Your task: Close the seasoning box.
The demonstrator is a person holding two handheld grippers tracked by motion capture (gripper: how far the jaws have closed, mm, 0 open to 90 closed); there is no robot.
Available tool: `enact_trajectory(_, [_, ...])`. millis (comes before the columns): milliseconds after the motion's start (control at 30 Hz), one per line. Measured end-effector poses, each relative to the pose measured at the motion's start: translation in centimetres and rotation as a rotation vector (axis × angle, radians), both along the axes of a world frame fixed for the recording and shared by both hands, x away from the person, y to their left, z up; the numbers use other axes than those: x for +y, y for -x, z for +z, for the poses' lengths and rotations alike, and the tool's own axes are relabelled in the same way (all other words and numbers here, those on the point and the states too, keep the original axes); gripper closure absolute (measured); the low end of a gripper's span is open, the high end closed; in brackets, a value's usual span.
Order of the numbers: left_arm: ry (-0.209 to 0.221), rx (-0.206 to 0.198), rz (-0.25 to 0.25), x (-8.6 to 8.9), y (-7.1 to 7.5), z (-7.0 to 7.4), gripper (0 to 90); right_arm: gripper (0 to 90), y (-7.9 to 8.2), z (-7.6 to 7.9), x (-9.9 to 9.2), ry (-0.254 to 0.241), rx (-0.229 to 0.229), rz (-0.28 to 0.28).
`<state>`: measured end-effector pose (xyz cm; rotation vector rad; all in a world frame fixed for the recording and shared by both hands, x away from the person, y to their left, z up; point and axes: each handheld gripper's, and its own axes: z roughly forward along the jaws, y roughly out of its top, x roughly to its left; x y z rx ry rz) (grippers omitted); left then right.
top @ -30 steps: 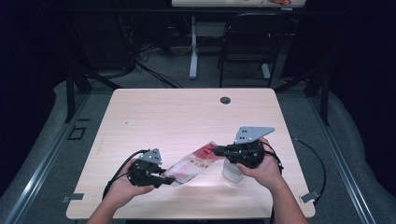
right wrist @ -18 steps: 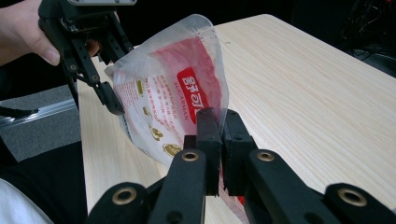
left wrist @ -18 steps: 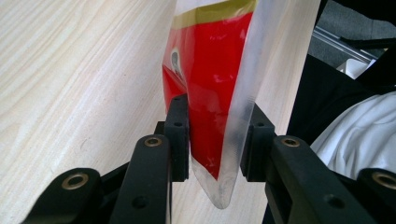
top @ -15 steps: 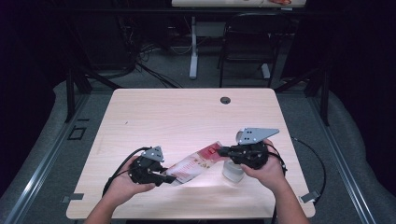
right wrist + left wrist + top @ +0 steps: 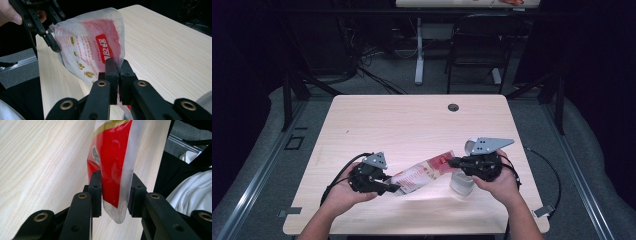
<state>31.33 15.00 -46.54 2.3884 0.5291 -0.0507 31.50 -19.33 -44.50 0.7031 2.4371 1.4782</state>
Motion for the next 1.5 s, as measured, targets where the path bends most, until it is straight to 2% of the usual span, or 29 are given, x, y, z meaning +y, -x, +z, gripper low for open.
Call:
enact_trajectory(367, [0.004, -0.002, -0.002, 0.0, -0.2, 0.6, 70.7, 87.9, -0.1, -0.3, -0.4, -0.008, 0.010, -0.011])
enact_trajectory(667, [0.004, -0.007, -0.007, 0.0, -0.3, 1.4, 70.9, 88.0, -0.2, -0.7, -0.8, -0.047, 0.022, -0.014])
enact_trajectory(833, [0.006, -0.012, -0.006, -0.1, -0.4, 1.8, 71.0, 88.0, -0.2, -0.6, -1.0, -0.044, 0.021, -0.017])
enact_trajectory(1500, [-0.038, -0.018, -0.022, -0.6, -0.8, 3.2, 71.2, 87.7, -0.2, -0.8, -1.5, -0.054, 0.027, -0.023])
